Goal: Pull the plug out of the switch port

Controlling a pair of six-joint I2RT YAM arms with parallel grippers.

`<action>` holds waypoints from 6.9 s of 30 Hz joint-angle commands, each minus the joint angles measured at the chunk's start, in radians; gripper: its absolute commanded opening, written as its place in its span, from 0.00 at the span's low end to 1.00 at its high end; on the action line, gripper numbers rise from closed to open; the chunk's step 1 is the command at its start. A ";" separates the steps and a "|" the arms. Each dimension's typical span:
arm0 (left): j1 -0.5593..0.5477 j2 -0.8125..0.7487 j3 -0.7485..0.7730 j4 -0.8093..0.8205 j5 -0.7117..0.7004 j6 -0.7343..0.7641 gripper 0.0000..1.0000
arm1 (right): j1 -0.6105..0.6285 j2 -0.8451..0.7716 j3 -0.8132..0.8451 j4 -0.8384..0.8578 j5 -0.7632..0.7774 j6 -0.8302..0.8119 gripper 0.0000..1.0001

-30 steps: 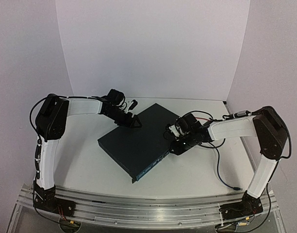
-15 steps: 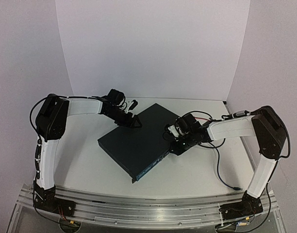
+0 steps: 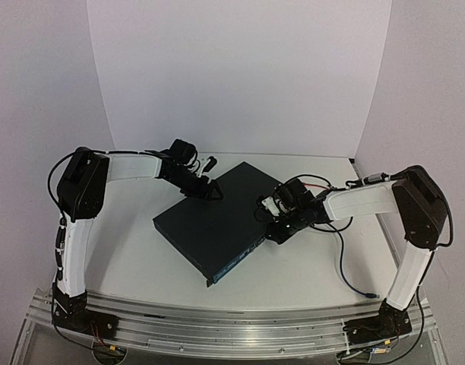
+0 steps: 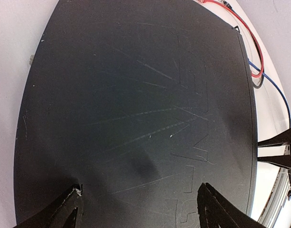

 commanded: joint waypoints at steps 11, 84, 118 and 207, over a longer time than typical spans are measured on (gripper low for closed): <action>-0.012 0.038 0.017 -0.062 -0.009 0.010 0.82 | 0.031 0.016 0.032 0.083 0.093 -0.019 0.13; -0.009 0.096 -0.005 -0.065 -0.098 -0.057 0.79 | 0.058 -0.258 -0.398 0.428 0.172 0.230 0.48; -0.009 0.101 0.020 -0.070 -0.073 -0.048 0.78 | 0.058 -0.123 -0.170 0.184 0.148 0.171 0.32; -0.007 0.156 0.054 -0.120 -0.107 -0.075 0.73 | 0.056 -0.130 -0.483 0.519 0.220 0.212 0.00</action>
